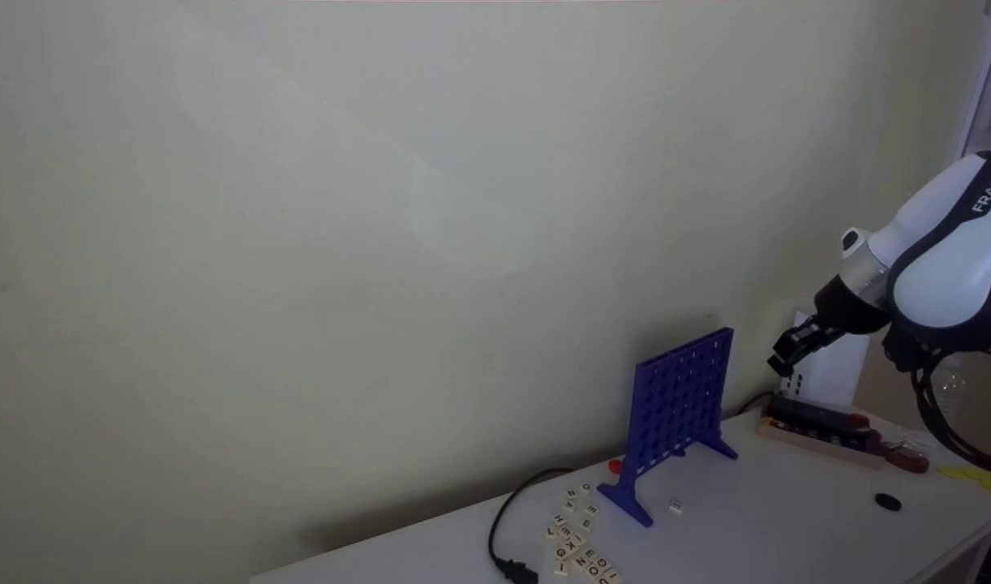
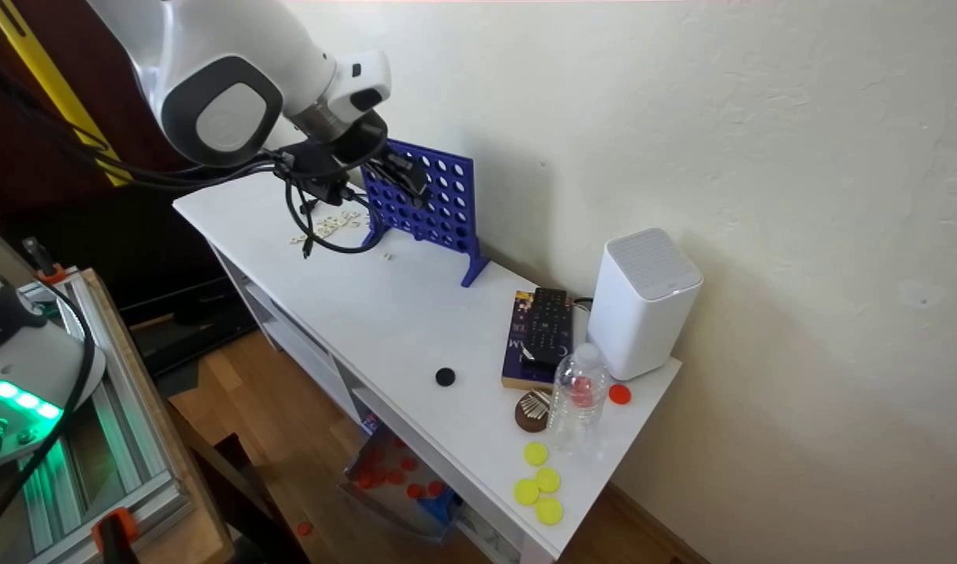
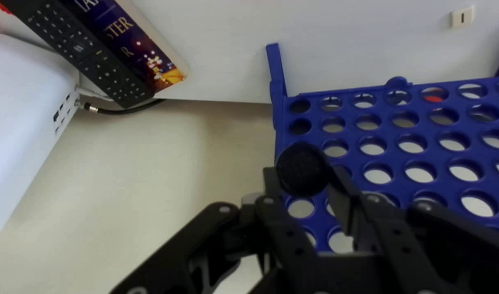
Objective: Put the black circle into the blue object
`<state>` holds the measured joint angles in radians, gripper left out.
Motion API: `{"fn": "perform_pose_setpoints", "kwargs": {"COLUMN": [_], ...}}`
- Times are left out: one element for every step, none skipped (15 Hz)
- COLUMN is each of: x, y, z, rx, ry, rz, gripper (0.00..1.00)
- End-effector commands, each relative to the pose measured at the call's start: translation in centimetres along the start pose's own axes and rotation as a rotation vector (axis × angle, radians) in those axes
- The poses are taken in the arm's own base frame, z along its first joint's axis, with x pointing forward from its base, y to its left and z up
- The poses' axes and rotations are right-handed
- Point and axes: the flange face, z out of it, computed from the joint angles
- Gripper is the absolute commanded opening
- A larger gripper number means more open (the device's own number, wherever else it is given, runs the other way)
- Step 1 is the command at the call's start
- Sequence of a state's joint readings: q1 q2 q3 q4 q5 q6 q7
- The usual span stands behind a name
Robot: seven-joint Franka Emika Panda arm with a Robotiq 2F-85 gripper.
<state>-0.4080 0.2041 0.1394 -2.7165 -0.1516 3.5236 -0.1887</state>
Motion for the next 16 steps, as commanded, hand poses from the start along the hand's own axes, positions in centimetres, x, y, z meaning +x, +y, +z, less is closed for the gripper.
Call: {"fn": "perform_pose_setpoints", "kwargs": {"x": [0.1,0.2,0.6,1.4,0.9,1.0,0.9,0.8,0.8,0.8,0.8,0.8,0.8,0.8,0.8,0.5], "y": [0.5,0.6,0.9,1.3,0.7,0.9,1.0,0.9,0.8,0.7,0.7,0.7,0.7,0.7,0.7,2.0], "z": [-2.7,-3.1,-3.3,-3.0,-2.2,-2.2,-2.2,-2.1,-2.1,-2.1,-2.1,-2.1,-2.1,-2.1,-2.1,-2.3], "rx": [-0.030,-0.037,-0.043,-0.048,-0.039,-0.044,-0.047,-0.048,-0.047,-0.046,-0.046,-0.046,-0.046,-0.046,-0.046,-0.057], "ry": [0.093,0.117,0.137,0.149,0.119,0.123,0.118,0.116,0.116,0.116,0.116,0.116,0.116,0.116,0.116,0.132], "rz": [0.004,0.005,0.007,0.015,0.008,0.007,0.007,0.005,0.004,0.003,0.003,0.003,0.003,0.003,0.003,-0.016], "gripper": [0.10,0.10,0.10,0.10,0.10,0.35,0.35,0.35,0.35,0.35,0.35,0.35,0.35,0.35,0.10,0.10]}}
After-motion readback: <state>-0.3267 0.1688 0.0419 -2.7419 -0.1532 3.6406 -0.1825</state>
